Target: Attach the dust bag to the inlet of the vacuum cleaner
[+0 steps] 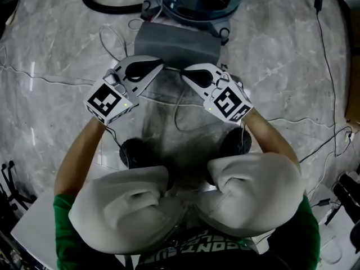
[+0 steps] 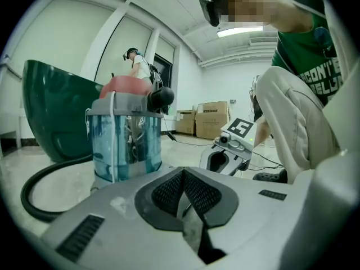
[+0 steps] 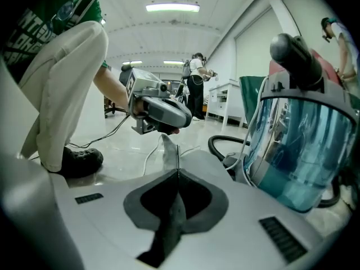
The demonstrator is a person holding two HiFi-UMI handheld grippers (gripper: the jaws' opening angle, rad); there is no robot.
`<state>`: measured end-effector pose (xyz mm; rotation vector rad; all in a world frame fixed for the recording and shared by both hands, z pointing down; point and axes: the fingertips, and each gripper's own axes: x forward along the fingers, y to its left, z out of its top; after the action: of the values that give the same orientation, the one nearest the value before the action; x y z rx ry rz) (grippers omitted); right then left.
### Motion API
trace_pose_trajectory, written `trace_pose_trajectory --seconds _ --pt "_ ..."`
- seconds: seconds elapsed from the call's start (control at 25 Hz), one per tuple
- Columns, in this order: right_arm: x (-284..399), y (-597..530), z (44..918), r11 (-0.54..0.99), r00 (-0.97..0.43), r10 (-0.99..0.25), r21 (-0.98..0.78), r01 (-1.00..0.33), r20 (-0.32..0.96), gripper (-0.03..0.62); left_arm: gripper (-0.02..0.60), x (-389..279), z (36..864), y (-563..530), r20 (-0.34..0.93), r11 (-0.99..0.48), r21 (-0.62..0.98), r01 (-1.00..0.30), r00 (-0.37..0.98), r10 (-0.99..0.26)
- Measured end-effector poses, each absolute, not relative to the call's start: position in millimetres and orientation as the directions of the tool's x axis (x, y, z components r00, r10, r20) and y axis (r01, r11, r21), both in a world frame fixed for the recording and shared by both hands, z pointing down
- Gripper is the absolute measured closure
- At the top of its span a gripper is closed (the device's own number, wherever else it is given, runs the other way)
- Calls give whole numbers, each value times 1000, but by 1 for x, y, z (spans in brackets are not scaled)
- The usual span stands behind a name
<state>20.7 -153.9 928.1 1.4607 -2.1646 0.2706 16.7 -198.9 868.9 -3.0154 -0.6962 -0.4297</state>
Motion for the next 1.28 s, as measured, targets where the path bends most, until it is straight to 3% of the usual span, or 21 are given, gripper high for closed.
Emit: trace_pose_trajectory --seconds 0.4,0.88,0.96,1.28 --pt "57 -146 860 372 -251 -847 186 -909 470 580 575 41 847 -205 370 -813 -30 581 763 531" --pt "87 -135 828 347 -229 -863 199 -916 450 579 574 61 822 -189 305 -768 26 640 727 616" --pt "89 -135 825 345 -230 -866 198 -918 444 580 550 61 820 -187 297 -762 31 647 722 625" --pt "92 -145 798 366 -254 -884 244 -898 391 580 545 71 803 -188 302 -757 -46 652 732 611"
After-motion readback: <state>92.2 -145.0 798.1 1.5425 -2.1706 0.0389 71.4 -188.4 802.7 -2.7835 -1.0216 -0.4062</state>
